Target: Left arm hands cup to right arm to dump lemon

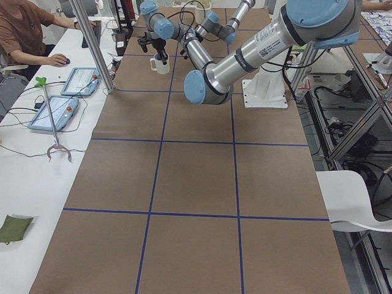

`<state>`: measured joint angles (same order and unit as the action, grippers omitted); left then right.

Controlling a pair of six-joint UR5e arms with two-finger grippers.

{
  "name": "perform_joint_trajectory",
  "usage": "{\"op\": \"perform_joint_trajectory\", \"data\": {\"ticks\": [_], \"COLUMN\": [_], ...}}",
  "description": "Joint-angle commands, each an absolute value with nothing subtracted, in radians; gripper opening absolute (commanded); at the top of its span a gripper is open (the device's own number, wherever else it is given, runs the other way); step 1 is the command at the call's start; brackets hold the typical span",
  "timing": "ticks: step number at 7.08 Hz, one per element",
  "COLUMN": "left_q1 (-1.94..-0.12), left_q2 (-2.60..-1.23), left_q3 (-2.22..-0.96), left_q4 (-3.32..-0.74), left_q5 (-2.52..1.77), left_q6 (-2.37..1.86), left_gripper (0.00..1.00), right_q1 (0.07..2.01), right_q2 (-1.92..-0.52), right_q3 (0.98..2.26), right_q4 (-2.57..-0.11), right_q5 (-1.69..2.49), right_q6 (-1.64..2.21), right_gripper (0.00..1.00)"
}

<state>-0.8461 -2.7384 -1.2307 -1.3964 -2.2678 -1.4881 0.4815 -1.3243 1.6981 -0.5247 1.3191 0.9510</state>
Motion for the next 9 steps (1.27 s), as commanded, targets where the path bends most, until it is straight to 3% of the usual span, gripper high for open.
{"op": "perform_joint_trajectory", "data": {"ticks": [1, 9], "left_q1": [-0.847, -0.762], "left_q2": [-2.775, -2.781], "left_q3": [-1.221, -1.204], "left_q4": [-1.332, -1.333], "left_q5": [-2.247, -2.246], "left_q6": [-1.499, -1.583], "left_gripper": [0.00, 0.00], "right_q1": [0.437, 0.284], "right_q2": [-1.304, -1.131], "right_q3": [1.698, 1.635], "right_q4": [-0.525, -0.543], "right_q5": [1.261, 0.849], "right_q6": [0.951, 0.876], "right_gripper": [1.00, 0.99]}}
